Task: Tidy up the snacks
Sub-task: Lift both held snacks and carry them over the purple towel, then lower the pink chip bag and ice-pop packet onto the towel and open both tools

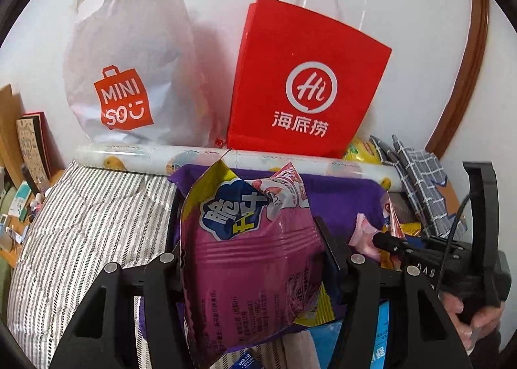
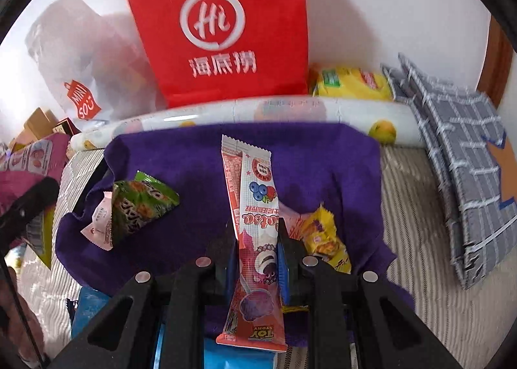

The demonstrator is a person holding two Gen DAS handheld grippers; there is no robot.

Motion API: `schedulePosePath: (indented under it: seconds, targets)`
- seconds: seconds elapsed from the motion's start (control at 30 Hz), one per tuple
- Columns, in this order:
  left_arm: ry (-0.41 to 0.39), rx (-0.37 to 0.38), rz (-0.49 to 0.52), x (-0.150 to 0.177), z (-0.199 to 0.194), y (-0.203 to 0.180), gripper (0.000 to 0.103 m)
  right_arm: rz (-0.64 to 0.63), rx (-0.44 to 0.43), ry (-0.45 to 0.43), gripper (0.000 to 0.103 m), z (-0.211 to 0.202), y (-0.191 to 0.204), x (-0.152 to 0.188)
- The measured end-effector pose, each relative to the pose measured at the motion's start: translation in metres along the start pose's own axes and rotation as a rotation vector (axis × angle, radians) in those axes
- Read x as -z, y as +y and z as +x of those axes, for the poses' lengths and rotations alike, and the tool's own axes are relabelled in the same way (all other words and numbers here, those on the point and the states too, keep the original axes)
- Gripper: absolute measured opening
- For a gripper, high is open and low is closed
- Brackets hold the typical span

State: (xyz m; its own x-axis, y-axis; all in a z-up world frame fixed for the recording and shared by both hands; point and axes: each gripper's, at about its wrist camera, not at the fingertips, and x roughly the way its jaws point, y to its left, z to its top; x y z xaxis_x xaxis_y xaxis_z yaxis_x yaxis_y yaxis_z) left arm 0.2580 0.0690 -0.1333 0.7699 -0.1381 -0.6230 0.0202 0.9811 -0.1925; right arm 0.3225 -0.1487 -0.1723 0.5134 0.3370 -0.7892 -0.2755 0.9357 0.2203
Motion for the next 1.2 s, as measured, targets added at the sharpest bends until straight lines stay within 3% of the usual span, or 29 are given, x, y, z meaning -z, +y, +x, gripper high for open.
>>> schedulePosePath:
  seconds: [0.17, 0.33, 0.53, 0.67, 0.9, 1.13, 1.2]
  targets:
    - [0.003, -0.003, 0.013, 0.002, 0.002, -0.004, 0.059, 0.059, -0.031, -0.018, 0.023, -0.004, -0.010, -0.001]
    - [0.002, -0.008, -0.003, 0.002, 0.004, 0.000, 0.059, 0.022, -0.013, -0.040, 0.025, -0.012, -0.002, -0.001]
    - [0.023, 0.005, -0.037, 0.003, 0.009, 0.005, 0.059, 0.001, -0.017, -0.099, 0.039, -0.030, 0.002, 0.002]
    - [0.035, 0.014, -0.039, 0.005, 0.013, 0.004, 0.059, 0.005, -0.021, -0.104, 0.039, -0.035, 0.000, 0.002]
    - [0.079, -0.012, -0.014, 0.013, 0.026, -0.004, 0.060, -0.020, -0.023, -0.055, 0.039, -0.026, 0.004, 0.006]
    - [0.135, 0.012, -0.021, 0.016, 0.035, -0.004, 0.060, -0.044, -0.004, 0.034, 0.039, -0.010, 0.007, 0.011]
    - [0.144, 0.017, -0.021, 0.016, 0.036, -0.004, 0.061, -0.051, 0.001, 0.061, 0.035, -0.006, 0.007, 0.013]
